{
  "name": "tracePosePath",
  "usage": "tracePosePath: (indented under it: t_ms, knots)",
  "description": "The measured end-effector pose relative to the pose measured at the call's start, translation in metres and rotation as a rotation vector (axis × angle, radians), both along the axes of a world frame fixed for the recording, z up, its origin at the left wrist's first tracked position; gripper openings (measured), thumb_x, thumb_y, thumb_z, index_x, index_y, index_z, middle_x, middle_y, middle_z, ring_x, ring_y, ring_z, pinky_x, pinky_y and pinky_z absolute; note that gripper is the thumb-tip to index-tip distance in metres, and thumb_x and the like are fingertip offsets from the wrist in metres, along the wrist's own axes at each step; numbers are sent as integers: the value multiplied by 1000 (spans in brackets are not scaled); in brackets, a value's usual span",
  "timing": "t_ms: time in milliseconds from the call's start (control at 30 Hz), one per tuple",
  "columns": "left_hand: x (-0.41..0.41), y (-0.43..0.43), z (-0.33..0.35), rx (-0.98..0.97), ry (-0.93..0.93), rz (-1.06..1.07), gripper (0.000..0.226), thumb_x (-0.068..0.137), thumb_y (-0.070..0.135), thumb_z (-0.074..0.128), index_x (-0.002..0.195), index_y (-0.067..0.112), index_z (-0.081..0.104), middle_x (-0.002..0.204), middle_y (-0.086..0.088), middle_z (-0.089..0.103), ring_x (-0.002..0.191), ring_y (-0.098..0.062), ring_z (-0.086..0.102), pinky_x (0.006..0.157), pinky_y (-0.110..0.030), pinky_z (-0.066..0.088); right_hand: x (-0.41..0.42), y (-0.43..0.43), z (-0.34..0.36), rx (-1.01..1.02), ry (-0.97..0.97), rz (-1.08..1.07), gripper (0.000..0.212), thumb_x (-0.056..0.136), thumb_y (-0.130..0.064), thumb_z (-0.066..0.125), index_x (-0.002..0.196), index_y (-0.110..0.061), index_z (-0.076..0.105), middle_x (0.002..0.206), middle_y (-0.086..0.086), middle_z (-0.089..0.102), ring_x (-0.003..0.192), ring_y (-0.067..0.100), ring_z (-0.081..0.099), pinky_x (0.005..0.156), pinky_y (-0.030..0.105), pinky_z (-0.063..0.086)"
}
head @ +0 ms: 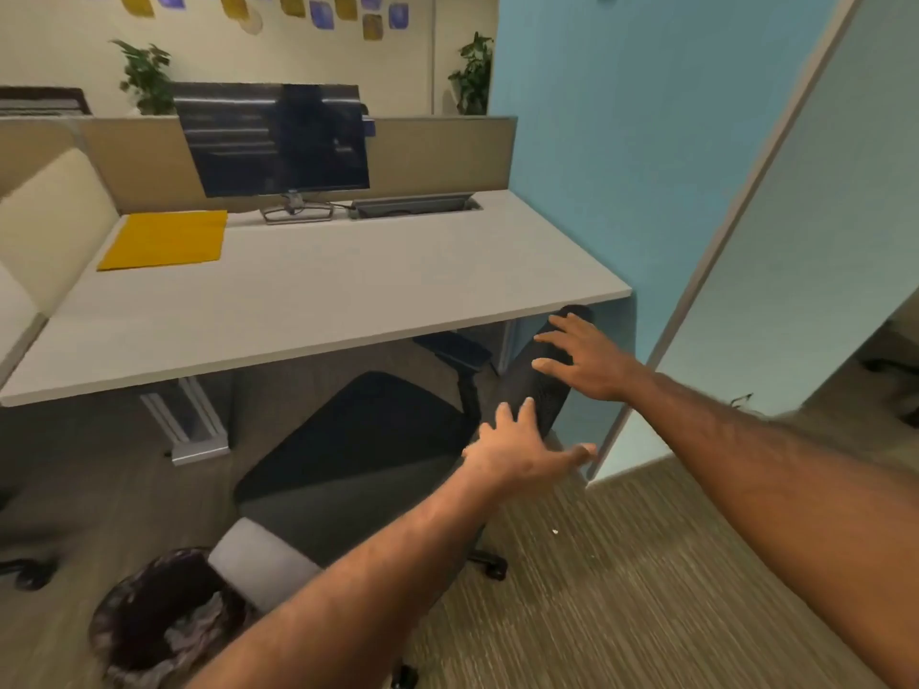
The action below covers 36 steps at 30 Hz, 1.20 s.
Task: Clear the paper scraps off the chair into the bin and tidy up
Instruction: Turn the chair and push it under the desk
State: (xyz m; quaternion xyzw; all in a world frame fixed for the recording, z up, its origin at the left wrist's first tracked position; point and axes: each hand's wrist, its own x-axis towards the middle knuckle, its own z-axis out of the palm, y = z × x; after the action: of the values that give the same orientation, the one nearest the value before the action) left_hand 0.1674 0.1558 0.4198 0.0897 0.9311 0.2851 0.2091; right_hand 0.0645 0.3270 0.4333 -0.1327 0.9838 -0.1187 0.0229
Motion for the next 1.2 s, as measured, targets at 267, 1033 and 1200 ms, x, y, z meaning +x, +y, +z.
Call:
tracePosePath:
  t_ms: [267,1033,1200]
  knots:
    - [1,11,-16,-213,225,-29,82,94,58,45,156,28,1,160,-11,16,121,-36,50,94,-53,51,-39,9,-17,240,-87,185,55,94,-61,30,126,-29,62,144,-1,52,142,23,32,116,54,16]
    - [-25,-84,-2,-314,340,-214,65,97,62,31,154,39,10,161,8,25,131,-22,48,103,-44,45,-46,-31,-32,57,207,193,61,81,-62,19,57,-18,55,67,-3,55,62,14,51,68,36,37]
    - [-49,-129,-3,-338,358,-117,79,86,79,26,152,35,24,150,8,44,125,-16,53,96,-39,48,-58,-65,-38,31,207,141,56,81,-64,28,61,-21,58,73,-5,54,66,13,53,79,43,47]
